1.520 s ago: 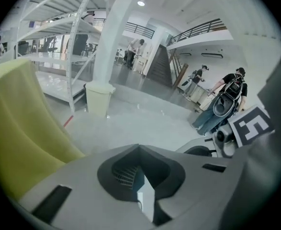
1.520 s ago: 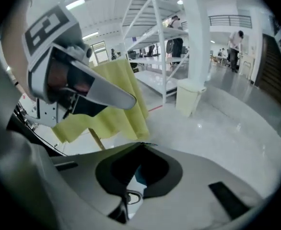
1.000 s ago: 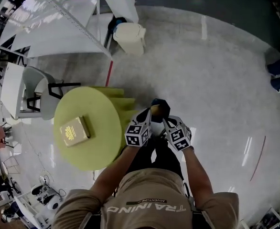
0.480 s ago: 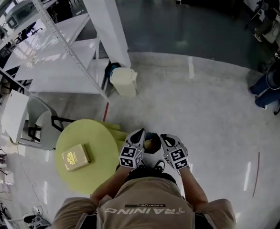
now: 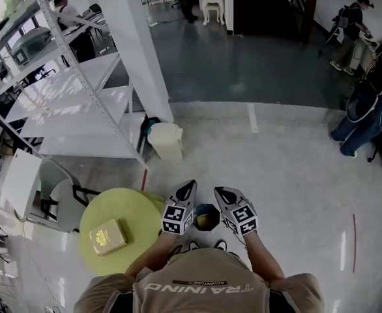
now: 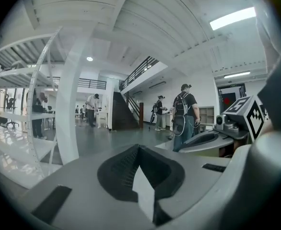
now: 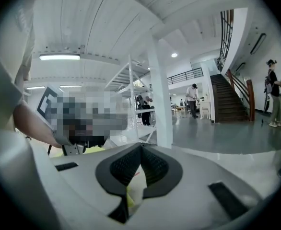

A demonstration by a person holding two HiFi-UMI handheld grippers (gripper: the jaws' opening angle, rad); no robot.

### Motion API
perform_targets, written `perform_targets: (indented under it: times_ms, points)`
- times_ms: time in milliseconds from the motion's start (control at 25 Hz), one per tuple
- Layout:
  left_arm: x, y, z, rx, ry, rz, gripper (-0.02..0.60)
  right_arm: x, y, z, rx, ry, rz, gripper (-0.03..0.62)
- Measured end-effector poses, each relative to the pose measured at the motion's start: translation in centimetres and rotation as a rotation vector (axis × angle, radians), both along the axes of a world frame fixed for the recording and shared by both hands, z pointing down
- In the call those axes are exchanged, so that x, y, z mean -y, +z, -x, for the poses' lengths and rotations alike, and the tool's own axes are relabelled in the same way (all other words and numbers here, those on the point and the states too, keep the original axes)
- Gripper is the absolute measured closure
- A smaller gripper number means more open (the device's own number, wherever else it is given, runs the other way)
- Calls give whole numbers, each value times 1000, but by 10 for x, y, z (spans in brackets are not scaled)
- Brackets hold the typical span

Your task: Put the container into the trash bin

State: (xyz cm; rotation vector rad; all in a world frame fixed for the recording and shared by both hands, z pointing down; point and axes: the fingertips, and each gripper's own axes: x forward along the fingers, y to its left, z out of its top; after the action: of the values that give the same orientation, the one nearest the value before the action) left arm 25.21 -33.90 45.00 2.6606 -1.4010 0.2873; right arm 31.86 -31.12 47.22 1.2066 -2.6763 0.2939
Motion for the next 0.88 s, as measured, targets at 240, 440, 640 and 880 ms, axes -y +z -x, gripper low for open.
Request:
perform_targets:
  times_ms: [240, 440, 640, 880]
  points:
    - [11, -32, 13, -12, -27, -58, 580, 2, -33, 5, 43, 3, -37, 591]
    - [13, -53, 25, -26, -48, -88, 580, 9, -58, 5, 12, 8, -94, 591]
    - [20, -62, 40, -27, -58, -106, 580, 17, -65, 16, 2, 10, -116, 591]
    - [10, -57, 47, -10, -49, -95, 580, 7, -60, 18, 4, 25, -110, 591]
